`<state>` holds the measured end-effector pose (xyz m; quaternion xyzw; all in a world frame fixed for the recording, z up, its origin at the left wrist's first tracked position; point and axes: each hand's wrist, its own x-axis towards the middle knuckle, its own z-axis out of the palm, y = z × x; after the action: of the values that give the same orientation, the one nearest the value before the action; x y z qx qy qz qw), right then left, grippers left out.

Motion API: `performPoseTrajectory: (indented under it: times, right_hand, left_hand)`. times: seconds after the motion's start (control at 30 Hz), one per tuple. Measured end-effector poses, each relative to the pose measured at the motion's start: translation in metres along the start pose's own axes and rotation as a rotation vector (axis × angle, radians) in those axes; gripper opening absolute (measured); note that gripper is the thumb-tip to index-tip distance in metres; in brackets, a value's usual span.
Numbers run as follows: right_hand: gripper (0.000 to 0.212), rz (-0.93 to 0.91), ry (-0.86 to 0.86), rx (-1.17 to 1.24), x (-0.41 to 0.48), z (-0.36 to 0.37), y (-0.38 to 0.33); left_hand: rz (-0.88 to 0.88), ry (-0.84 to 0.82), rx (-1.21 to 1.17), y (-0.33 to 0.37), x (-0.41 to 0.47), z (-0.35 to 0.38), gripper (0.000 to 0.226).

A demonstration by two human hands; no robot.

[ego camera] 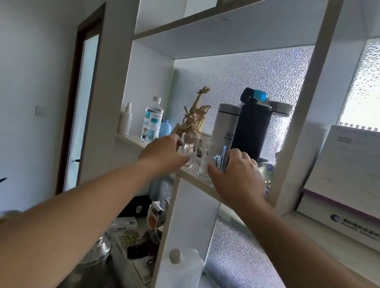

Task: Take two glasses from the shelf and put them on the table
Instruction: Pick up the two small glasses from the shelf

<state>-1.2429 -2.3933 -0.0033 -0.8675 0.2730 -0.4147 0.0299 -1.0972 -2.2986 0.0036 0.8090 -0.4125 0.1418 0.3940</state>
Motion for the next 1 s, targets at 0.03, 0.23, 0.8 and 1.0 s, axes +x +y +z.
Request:
performPoseTrajectory:
  times: [0.03,0.23,0.8,1.0]
  right_hand:
    - [0.050,-0.003,0.008,-0.002,0.000,0.001,0.000]
    - [0.051,0.003,0.040,-0.029,0.006,0.005,-0.002]
    - [0.031,0.072,-0.003,0.041,0.014,0.011,-0.007]
    - [0.021,0.154,-0.086,0.048,0.019,0.002,-0.008]
  left_hand:
    - [-0.014,0.008,-0.024,0.000,0.003,0.004,0.052]
    - [-0.094,0.037,-0.162,-0.001,0.020,0.022,0.050]
    - [-0.154,-0.040,-0.429,-0.006,0.025,0.035,0.038]
    - [-0.139,-0.054,-0.516,-0.010,0.024,0.039,0.034]
